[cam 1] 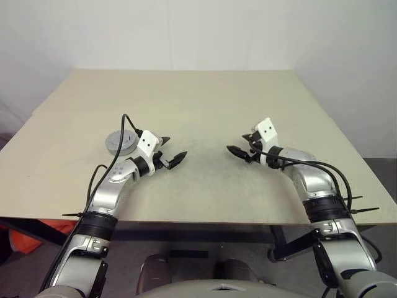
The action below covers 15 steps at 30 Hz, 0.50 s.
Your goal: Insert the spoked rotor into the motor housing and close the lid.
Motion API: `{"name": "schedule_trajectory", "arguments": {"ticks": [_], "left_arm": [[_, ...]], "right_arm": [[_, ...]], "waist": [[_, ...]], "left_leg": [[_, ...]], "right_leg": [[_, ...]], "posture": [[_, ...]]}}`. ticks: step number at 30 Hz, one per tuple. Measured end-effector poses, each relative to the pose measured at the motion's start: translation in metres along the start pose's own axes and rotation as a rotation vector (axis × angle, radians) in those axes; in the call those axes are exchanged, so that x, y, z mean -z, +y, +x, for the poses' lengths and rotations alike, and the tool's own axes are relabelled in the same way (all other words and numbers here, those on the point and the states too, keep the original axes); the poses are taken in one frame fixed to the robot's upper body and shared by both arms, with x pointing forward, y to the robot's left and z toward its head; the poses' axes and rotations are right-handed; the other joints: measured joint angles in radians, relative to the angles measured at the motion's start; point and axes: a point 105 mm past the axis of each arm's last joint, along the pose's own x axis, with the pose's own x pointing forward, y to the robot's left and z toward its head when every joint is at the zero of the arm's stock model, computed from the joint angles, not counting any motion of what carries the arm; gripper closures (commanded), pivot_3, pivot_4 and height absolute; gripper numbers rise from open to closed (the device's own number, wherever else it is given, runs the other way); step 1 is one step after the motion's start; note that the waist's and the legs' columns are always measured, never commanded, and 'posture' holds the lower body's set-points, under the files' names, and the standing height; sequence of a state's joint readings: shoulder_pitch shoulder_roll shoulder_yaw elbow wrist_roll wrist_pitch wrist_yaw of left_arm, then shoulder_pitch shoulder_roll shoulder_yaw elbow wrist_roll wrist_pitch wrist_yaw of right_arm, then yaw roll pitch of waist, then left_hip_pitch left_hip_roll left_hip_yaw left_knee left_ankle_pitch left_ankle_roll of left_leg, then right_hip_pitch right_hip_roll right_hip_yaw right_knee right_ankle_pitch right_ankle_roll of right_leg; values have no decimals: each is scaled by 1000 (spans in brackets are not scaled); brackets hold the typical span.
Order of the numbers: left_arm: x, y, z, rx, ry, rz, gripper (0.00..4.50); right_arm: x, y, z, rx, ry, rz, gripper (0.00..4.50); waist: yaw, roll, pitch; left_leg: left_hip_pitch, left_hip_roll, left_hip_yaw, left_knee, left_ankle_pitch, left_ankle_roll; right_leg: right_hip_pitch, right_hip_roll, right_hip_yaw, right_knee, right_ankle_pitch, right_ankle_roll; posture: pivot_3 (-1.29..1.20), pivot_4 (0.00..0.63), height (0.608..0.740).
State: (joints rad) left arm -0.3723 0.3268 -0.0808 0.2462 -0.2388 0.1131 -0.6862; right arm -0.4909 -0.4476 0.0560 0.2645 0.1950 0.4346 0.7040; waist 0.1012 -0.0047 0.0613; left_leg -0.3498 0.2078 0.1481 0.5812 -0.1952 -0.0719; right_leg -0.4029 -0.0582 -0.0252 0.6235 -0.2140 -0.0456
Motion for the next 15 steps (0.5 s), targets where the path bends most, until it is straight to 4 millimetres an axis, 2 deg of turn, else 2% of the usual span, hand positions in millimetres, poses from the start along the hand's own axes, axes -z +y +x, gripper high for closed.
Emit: {"name": "schedule_trajectory", "arguments": {"ticks": [15], "left_arm": [[1,2,0,-16,3,7,35]], "right_arm": [[1,3,2,-19,16,-22,410]], "waist": [[-2,0,0]], "left_leg": [[0,0,0,0,0,0]], "right_leg": [[0,0,0,0,0,0]], "posture": [[0,0,740]]}}
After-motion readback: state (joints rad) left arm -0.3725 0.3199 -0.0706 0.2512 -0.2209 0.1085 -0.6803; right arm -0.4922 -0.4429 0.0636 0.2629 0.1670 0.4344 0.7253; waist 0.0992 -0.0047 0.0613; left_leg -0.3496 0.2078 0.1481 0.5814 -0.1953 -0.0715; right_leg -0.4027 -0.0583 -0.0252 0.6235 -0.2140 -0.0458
